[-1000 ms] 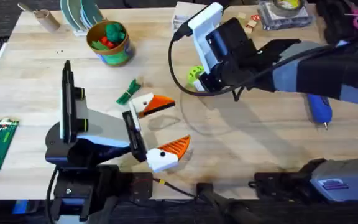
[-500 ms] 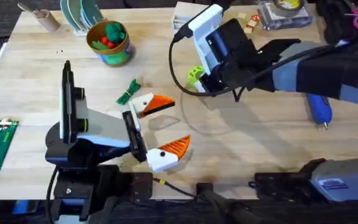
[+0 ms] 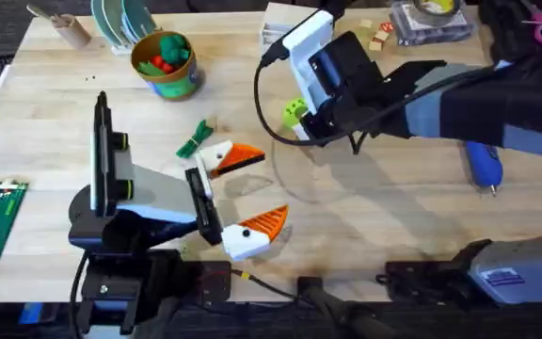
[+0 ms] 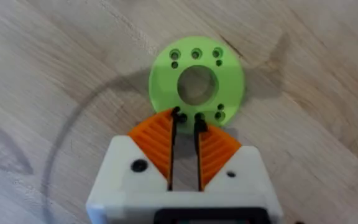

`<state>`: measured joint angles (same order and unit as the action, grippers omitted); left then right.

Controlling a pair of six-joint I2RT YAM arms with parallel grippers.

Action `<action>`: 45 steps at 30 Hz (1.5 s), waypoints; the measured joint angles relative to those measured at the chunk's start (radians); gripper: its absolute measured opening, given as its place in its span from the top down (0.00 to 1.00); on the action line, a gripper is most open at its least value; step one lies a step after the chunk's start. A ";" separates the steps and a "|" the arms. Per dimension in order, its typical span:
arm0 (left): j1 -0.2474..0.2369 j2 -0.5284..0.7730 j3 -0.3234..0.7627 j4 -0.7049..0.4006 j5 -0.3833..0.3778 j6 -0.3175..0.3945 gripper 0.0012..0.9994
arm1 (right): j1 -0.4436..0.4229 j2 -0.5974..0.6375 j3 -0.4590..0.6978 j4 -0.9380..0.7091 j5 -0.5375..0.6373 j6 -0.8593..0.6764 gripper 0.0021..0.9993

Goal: Pick up the gripper from the table and insert it into the empty holder that is missing its gripper. Then pick up a screw, insert it into the mounting hole, and use the screwdriver to tighten it. Finally, clean up the table by picking up the vegetable and placing it into the bucket.

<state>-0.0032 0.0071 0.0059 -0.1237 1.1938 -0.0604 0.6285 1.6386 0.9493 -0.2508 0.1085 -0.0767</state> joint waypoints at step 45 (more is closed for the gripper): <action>0.000 0.000 0.000 -0.004 0.019 0.000 0.01 | 0.025 0.020 0.005 0.043 0.003 -0.138 0.81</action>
<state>-0.0032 0.0071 0.0059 -0.1273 1.2129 -0.0605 0.6537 1.6588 0.9539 -0.2077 0.1120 -0.2146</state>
